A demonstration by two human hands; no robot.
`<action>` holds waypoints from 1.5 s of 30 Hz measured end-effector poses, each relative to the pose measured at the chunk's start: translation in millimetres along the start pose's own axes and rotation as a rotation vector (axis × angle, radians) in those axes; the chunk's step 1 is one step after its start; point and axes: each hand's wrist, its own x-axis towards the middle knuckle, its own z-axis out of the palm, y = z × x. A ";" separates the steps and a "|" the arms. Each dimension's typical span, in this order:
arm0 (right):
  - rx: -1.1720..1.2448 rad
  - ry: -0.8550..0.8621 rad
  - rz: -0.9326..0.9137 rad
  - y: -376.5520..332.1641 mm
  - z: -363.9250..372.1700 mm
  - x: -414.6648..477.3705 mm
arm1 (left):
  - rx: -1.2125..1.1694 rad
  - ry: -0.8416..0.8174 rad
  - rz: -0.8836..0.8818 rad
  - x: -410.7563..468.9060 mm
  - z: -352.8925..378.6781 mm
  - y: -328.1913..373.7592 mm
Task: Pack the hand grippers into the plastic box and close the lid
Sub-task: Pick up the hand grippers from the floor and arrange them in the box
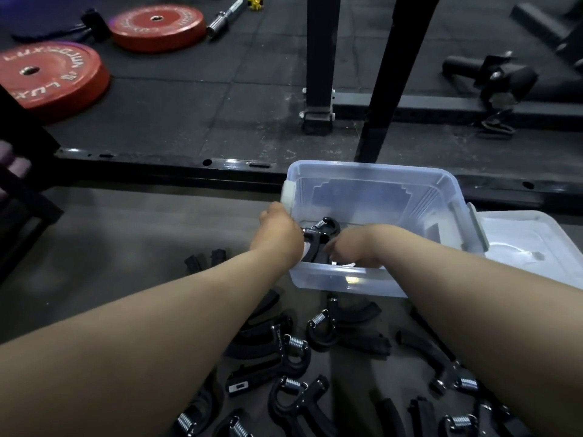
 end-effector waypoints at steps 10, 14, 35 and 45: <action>0.319 -0.030 0.096 -7.2 2.9 2.6 | -0.050 0.016 -0.024 12.7 9.1 -6.6; 0.885 0.286 0.250 -9.1 -11.4 -16.7 | 0.082 0.068 0.113 12.1 8.5 -8.7; 0.004 0.120 0.098 -72.9 166.3 -122.4 | -0.044 0.109 0.051 -31.6 -0.7 -12.1; 0.110 0.144 0.228 -102.1 170.7 -114.9 | 0.023 0.086 0.048 -35.5 -3.0 -11.5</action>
